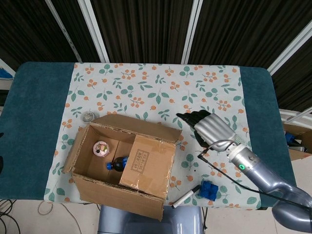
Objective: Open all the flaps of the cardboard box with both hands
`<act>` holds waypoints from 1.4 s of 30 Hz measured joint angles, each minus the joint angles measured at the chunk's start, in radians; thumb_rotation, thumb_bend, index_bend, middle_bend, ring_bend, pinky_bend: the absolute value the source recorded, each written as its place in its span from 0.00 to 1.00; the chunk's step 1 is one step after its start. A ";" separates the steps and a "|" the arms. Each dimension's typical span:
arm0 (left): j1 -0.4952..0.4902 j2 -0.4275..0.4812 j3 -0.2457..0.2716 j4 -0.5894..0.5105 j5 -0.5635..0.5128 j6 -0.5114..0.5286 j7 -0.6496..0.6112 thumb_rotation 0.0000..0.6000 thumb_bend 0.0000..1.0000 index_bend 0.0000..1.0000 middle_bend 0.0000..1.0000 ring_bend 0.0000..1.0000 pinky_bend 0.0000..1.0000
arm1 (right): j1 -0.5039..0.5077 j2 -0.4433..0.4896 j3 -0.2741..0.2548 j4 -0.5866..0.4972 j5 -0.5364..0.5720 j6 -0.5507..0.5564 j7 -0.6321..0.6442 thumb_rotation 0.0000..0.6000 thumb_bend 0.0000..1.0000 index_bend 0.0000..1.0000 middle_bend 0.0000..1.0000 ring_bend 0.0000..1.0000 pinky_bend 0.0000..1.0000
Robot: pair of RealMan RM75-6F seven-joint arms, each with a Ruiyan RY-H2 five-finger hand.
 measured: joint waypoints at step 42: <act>0.016 -0.013 -0.041 0.022 -0.022 0.024 -0.036 1.00 0.55 0.14 0.14 0.00 0.00 | 0.571 -0.460 -0.152 0.056 0.443 -0.028 -0.566 1.00 1.00 0.13 0.33 0.31 0.23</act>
